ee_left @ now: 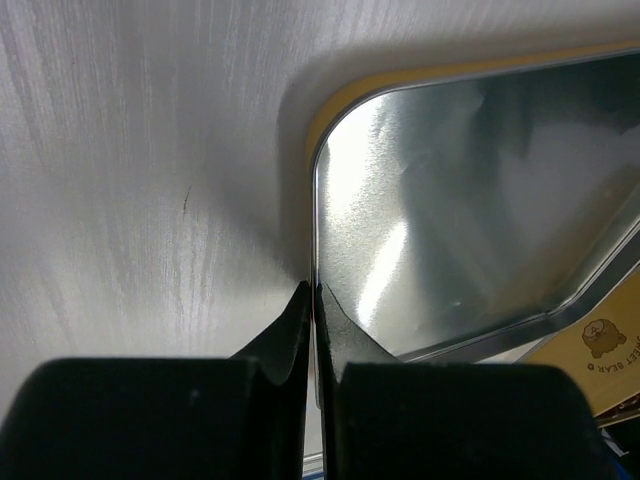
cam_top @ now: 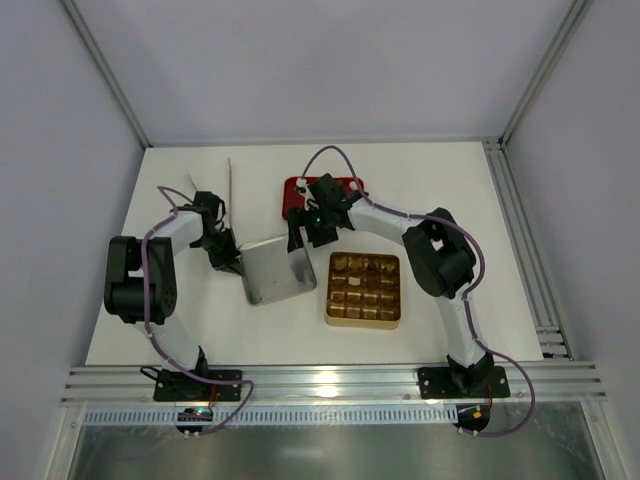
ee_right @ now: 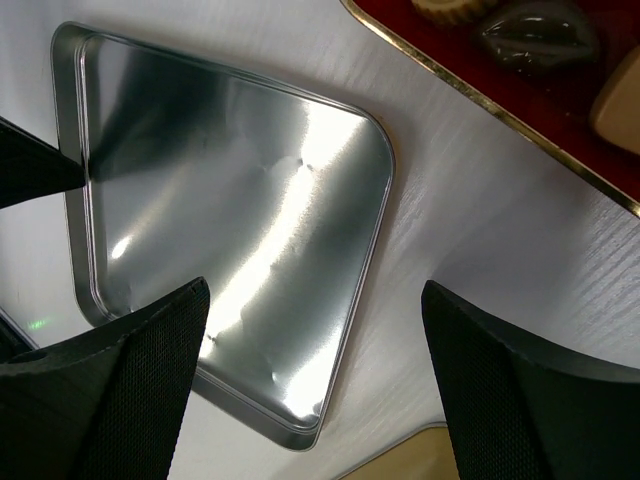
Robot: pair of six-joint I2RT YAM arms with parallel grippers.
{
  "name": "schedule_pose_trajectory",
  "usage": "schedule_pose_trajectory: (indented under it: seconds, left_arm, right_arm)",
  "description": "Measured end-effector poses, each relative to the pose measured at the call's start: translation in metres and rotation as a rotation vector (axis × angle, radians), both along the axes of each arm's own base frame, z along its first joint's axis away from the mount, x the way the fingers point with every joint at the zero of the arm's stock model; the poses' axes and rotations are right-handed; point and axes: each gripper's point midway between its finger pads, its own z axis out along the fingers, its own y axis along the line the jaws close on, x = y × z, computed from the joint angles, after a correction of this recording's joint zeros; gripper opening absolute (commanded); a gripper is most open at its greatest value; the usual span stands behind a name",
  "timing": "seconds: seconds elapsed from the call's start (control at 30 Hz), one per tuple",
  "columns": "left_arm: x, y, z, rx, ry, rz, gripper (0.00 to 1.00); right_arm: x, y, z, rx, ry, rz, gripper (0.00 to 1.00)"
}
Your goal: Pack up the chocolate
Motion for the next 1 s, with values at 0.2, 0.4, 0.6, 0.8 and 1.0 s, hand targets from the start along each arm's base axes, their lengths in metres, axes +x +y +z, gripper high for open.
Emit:
schedule_pose_trajectory:
  seconds: [0.2, 0.4, 0.6, 0.8, 1.0]
  left_arm:
    - [0.007, -0.003, 0.01, -0.039, -0.021, -0.014, 0.0]
    - [0.009, 0.0, 0.021, -0.084, -0.04, 0.003, 0.0]
    - [0.014, -0.002, 0.034, -0.123, -0.07, 0.008, 0.0]
    - [0.015, 0.001, 0.037, -0.139, -0.072, 0.024, 0.0]
    - [0.014, -0.001, 0.039, -0.155, -0.072, 0.021, 0.0]
  right_arm:
    - [0.005, -0.003, 0.002, 0.017, 0.006, -0.011, 0.86]
    - [0.008, -0.003, 0.004, 0.038, 0.017, -0.023, 0.86]
    - [0.007, 0.0, 0.006, 0.06, 0.032, -0.024, 0.83]
    - [0.005, 0.002, 0.002, 0.067, 0.055, -0.033, 0.74]
    - [0.004, 0.002, -0.003, 0.066, 0.074, -0.046, 0.72]
